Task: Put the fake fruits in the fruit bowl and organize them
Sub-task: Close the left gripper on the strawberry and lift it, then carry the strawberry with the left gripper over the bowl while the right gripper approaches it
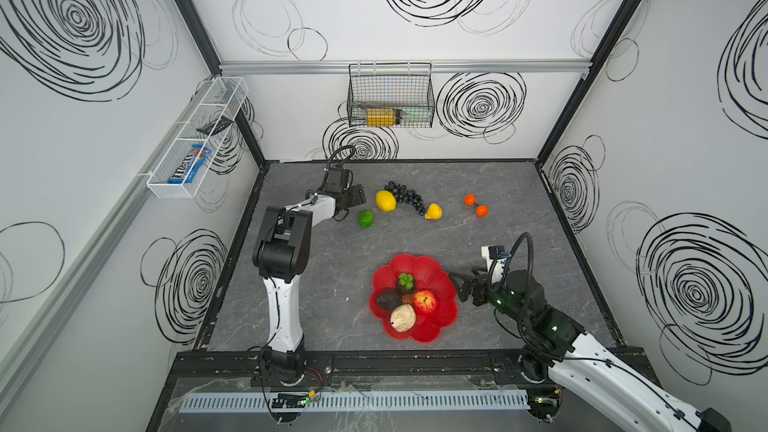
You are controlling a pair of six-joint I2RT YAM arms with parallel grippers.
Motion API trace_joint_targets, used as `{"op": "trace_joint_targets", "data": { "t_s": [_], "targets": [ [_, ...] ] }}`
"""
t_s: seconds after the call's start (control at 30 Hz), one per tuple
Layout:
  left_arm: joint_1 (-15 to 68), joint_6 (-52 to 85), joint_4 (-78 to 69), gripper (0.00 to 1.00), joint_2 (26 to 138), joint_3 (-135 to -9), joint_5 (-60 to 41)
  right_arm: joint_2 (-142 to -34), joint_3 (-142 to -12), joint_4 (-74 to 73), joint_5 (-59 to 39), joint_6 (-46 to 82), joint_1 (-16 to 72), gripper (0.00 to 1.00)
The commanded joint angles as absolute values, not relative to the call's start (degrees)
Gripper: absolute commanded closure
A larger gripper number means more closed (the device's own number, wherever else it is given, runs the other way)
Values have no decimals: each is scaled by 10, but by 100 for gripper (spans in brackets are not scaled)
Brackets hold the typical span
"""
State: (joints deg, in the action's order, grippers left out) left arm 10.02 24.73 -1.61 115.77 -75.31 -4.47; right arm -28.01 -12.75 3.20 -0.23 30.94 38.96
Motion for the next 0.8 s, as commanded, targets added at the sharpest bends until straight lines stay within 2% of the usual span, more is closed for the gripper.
{"op": "trace_joint_targets", "data": {
  "t_s": [0.0,0.17,0.33,0.53,0.77],
  "targets": [
    [117,267,-96,24,1072,-692,-61,-290,-160,29,-11,317,386,2],
    [165,279,-134,25,941,-570,-64,-309,-186,36,-19,322,386,1],
    [253,285,-155,25,830,-467,-61,-327,-224,50,-35,326,385,1],
    [383,265,-171,25,754,-397,4,-342,-261,59,-65,330,386,8],
    [484,258,-222,26,711,-353,38,-358,-278,47,-109,356,388,23]
  ]
}}
